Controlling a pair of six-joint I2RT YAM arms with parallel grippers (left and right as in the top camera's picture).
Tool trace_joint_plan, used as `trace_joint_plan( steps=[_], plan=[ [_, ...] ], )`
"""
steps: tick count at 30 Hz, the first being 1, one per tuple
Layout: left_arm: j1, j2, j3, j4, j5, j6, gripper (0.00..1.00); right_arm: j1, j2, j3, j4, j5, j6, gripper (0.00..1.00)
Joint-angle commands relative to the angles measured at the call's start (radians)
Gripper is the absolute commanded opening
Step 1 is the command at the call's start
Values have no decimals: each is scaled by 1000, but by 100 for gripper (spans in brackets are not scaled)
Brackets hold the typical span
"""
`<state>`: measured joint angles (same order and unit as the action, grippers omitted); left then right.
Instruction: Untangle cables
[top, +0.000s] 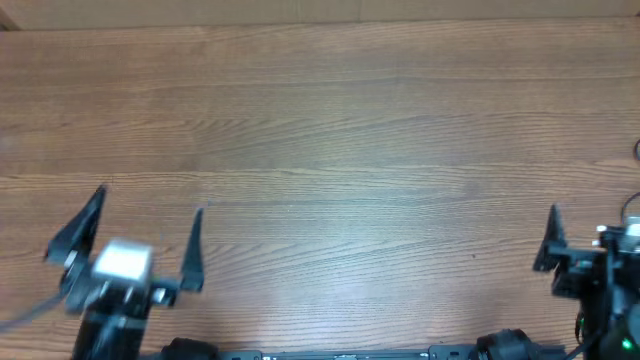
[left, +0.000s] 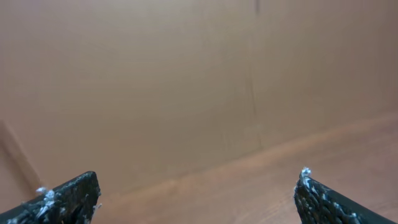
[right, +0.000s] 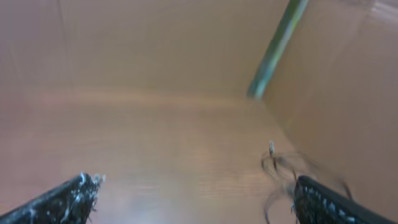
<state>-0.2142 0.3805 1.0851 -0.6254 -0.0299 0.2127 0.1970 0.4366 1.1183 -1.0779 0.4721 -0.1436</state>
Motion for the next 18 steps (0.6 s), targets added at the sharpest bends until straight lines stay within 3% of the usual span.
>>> trace_joint_plan(
  steps=[1, 9, 18],
  plan=[
    [5, -72, -4, 4, -32, 12, 100, -2, -3, 0, -89, 6, -3, 100],
    [6, -176, -19, 50, -25, 12, 99, -2, -3, 0, -328, 6, -3, 100],
    [6, -281, -98, 134, -14, -6, 100, -2, -3, 0, -381, 6, -3, 100]
  ],
)
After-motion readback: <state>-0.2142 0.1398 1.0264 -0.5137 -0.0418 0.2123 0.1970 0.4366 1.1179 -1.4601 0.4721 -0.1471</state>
